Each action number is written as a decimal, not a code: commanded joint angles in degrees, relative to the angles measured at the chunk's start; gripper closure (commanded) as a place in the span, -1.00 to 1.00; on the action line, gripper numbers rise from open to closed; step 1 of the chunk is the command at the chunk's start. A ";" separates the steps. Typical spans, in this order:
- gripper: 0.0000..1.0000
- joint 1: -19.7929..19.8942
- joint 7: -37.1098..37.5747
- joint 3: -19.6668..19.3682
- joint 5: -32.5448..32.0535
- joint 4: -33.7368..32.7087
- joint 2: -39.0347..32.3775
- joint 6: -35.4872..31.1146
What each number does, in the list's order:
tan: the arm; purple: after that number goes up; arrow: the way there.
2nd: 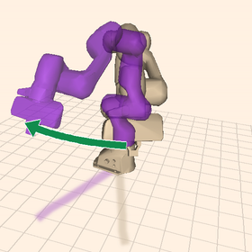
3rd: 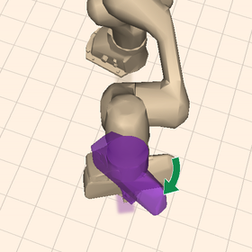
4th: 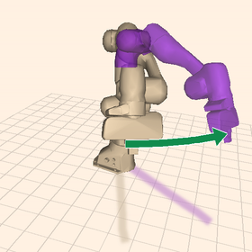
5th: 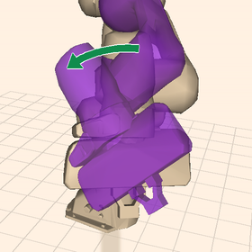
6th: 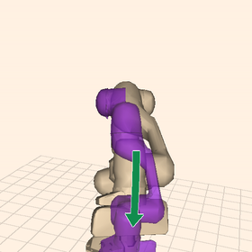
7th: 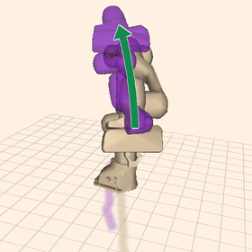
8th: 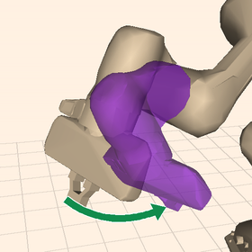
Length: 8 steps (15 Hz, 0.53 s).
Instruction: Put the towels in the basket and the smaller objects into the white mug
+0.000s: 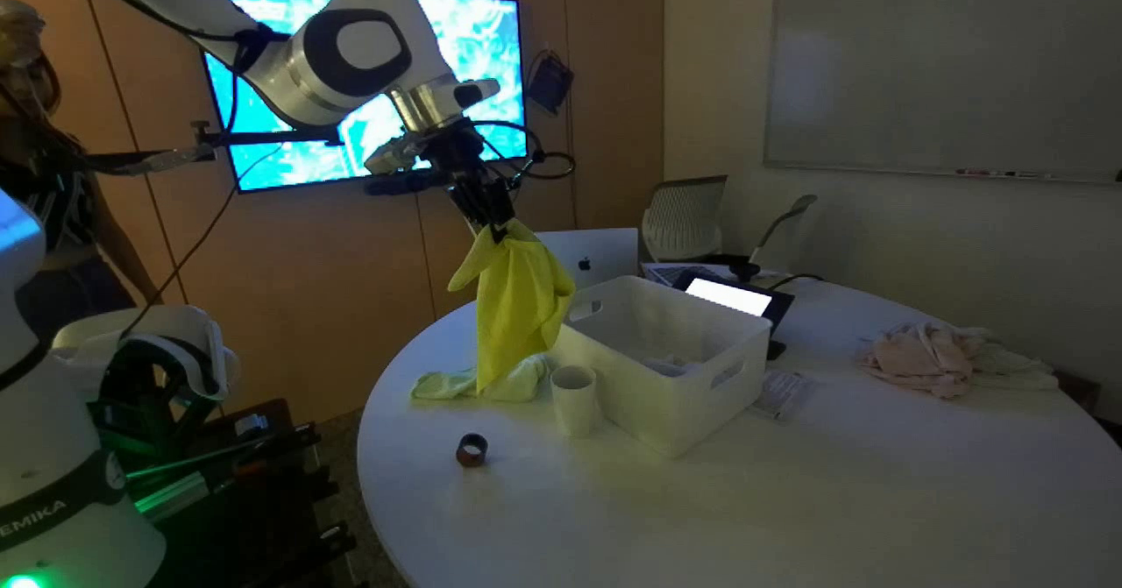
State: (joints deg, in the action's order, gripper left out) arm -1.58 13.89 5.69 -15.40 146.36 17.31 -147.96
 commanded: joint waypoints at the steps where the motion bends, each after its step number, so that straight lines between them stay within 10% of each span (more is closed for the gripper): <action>1: 0.94 1.66 2.41 2.23 -0.50 -3.85 0.22 4.53; 8: 0.94 1.16 4.47 3.24 0.12 -9.72 -0.20 8.21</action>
State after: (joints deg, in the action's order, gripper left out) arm -0.94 16.37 7.35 -15.40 140.79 17.37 -142.65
